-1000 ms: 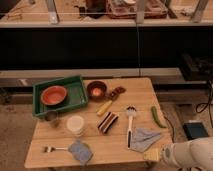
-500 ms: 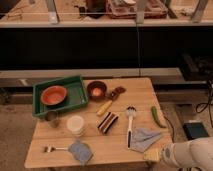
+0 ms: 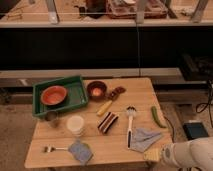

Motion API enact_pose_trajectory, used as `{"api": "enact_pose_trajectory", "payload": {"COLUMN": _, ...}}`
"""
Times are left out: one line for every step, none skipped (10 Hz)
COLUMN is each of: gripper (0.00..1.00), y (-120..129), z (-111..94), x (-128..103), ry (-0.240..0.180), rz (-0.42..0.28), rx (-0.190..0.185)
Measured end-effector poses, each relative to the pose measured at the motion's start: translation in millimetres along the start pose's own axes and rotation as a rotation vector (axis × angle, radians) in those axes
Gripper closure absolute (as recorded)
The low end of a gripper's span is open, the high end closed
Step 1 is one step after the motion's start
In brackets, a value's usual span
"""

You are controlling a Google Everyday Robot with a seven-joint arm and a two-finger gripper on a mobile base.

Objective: Place brush in purple bowl

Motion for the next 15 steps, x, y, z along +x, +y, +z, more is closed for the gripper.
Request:
{"api": "enact_pose_trajectory", "payload": {"gripper": 0.38, "y": 0, "z": 0, "x": 0, "ry": 0.0, "rz": 0.0, "rx": 0.0}}
{"api": "enact_pose_trajectory", "payload": {"gripper": 0.38, "y": 0, "z": 0, "x": 1, "ry": 0.002, "rz": -0.001, "rx": -0.001}}
{"api": "enact_pose_trajectory", "payload": {"gripper": 0.38, "y": 0, "z": 1, "x": 5, "ry": 0.013, "rz": -0.009, "rx": -0.008}}
{"api": "enact_pose_trajectory", "payload": {"gripper": 0.38, "y": -3, "z": 4, "x": 13, "ry": 0.021, "rz": -0.02, "rx": -0.016}}
{"api": "enact_pose_trajectory", "payload": {"gripper": 0.38, "y": -6, "z": 8, "x": 24, "ry": 0.03, "rz": -0.031, "rx": -0.024}}
{"api": "enact_pose_trajectory", "payload": {"gripper": 0.38, "y": -10, "z": 13, "x": 41, "ry": 0.044, "rz": -0.043, "rx": -0.032}}
{"api": "enact_pose_trajectory", "payload": {"gripper": 0.38, "y": -16, "z": 22, "x": 67, "ry": 0.059, "rz": -0.069, "rx": -0.033}}
{"api": "enact_pose_trajectory", "payload": {"gripper": 0.38, "y": -24, "z": 31, "x": 92, "ry": 0.071, "rz": -0.095, "rx": -0.025}}
{"api": "enact_pose_trajectory", "payload": {"gripper": 0.38, "y": -29, "z": 38, "x": 112, "ry": 0.085, "rz": -0.123, "rx": -0.018}}
{"api": "enact_pose_trajectory", "payload": {"gripper": 0.38, "y": -34, "z": 47, "x": 132, "ry": 0.102, "rz": -0.151, "rx": -0.012}}
{"api": "enact_pose_trajectory", "payload": {"gripper": 0.38, "y": -37, "z": 56, "x": 149, "ry": 0.118, "rz": -0.171, "rx": -0.007}}
{"api": "enact_pose_trajectory", "payload": {"gripper": 0.38, "y": -39, "z": 62, "x": 163, "ry": 0.132, "rz": -0.183, "rx": -0.004}}
{"api": "enact_pose_trajectory", "payload": {"gripper": 0.38, "y": -39, "z": 71, "x": 183, "ry": 0.152, "rz": -0.198, "rx": 0.0}}
{"api": "enact_pose_trajectory", "payload": {"gripper": 0.38, "y": -38, "z": 80, "x": 197, "ry": 0.166, "rz": -0.211, "rx": -0.002}}
{"api": "enact_pose_trajectory", "payload": {"gripper": 0.38, "y": -36, "z": 87, "x": 206, "ry": 0.173, "rz": -0.217, "rx": -0.004}}
